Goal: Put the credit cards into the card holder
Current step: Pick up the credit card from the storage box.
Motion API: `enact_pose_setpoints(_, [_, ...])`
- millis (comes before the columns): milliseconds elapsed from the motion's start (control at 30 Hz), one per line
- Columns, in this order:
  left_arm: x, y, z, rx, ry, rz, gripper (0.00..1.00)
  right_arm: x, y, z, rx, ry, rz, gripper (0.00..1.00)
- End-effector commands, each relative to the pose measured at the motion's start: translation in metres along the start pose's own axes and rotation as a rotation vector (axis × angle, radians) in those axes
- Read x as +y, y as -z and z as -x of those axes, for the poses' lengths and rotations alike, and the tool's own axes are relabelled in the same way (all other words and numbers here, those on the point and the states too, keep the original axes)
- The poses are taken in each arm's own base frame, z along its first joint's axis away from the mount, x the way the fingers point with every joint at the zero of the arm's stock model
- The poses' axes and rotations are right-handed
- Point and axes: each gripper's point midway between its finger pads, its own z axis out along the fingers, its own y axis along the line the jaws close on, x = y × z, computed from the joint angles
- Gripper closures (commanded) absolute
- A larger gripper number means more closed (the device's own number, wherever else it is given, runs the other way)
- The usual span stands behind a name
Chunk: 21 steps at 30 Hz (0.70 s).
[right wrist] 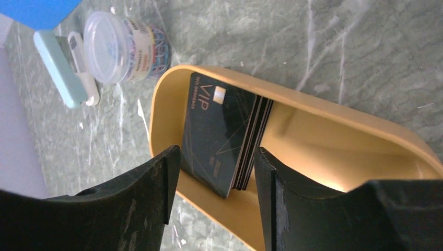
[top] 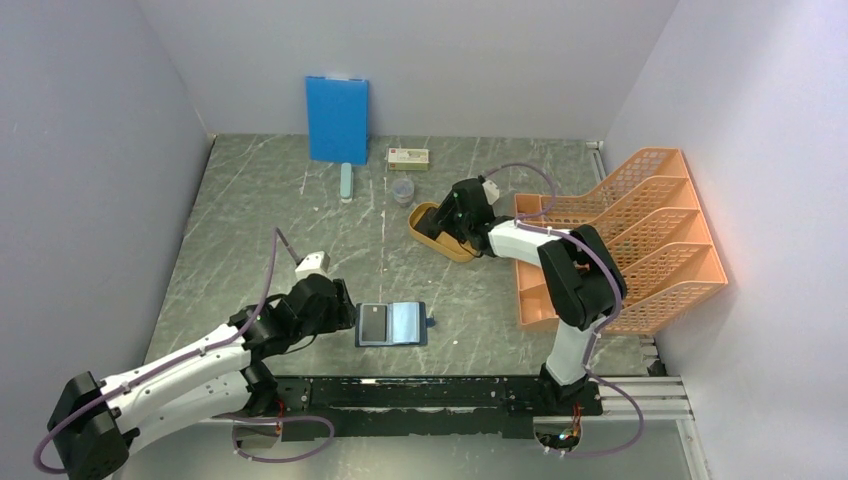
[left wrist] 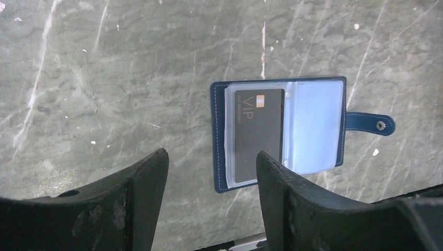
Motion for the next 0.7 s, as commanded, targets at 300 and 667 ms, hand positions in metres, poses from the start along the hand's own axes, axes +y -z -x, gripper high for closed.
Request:
enact_pose_setpoints(300, [-0.001,-0.008,-0.004,0.004,0.011,-0.005,0.34,-0.012,-0.024,-0.008,0.032,-0.023,-0.016,0.48])
enact_pose_setpoints(667, [0.002,-0.009,-0.006,0.006,0.015,0.001,0.35,-0.023,-0.023,-0.016,0.054,-0.021,-0.019,0.71])
